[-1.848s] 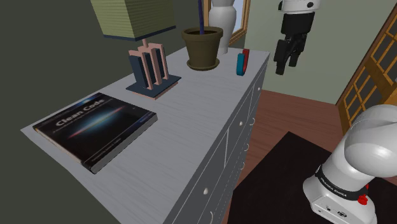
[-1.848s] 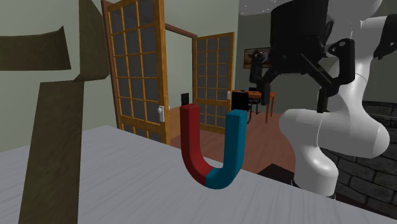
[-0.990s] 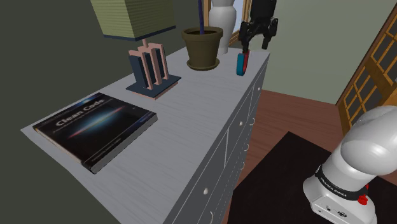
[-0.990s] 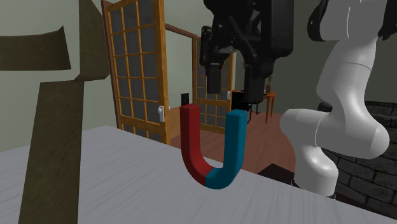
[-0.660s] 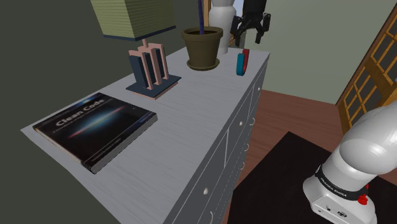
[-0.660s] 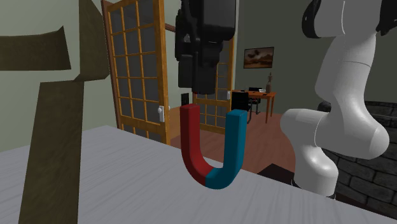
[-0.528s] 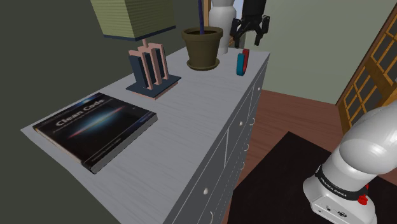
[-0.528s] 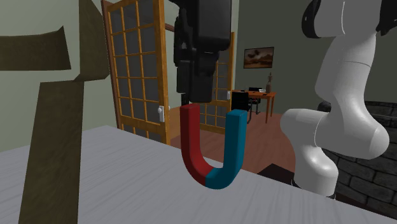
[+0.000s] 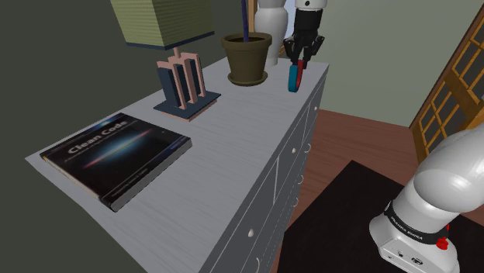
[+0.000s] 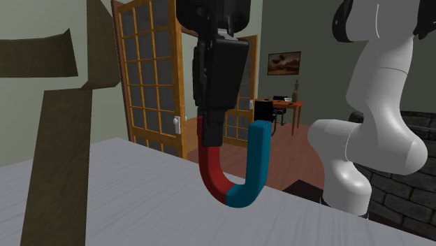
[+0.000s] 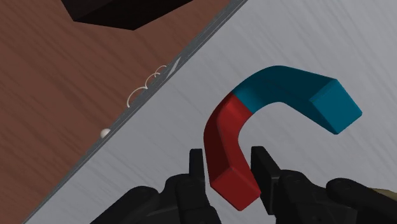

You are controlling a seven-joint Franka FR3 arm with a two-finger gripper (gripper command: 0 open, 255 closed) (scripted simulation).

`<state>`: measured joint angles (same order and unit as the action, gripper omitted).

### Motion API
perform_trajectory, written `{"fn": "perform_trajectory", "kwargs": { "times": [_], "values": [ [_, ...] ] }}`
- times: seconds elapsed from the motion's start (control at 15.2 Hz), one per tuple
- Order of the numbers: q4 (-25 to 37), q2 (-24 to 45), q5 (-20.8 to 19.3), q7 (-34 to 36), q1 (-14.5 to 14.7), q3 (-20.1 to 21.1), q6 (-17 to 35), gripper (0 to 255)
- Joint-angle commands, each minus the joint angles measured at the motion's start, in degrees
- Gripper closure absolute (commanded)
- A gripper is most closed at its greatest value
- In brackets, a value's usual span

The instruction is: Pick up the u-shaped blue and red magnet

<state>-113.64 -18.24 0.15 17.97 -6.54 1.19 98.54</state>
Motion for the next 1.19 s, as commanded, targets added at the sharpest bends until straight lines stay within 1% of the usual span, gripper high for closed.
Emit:
{"fn": "perform_trajectory", "kwargs": {
  "times": [0.0,0.46,1.12],
  "values": [
    [-0.1,0.0,0.0,0.0,0.0,0.0,0.1,255],
    [-0.1,0.0,0.0,0.0,0.0,0.0,0.1,255],
    [9.4,1.7,0.0,0.0,0.0,0.0,-7.7,255]
  ]
}}
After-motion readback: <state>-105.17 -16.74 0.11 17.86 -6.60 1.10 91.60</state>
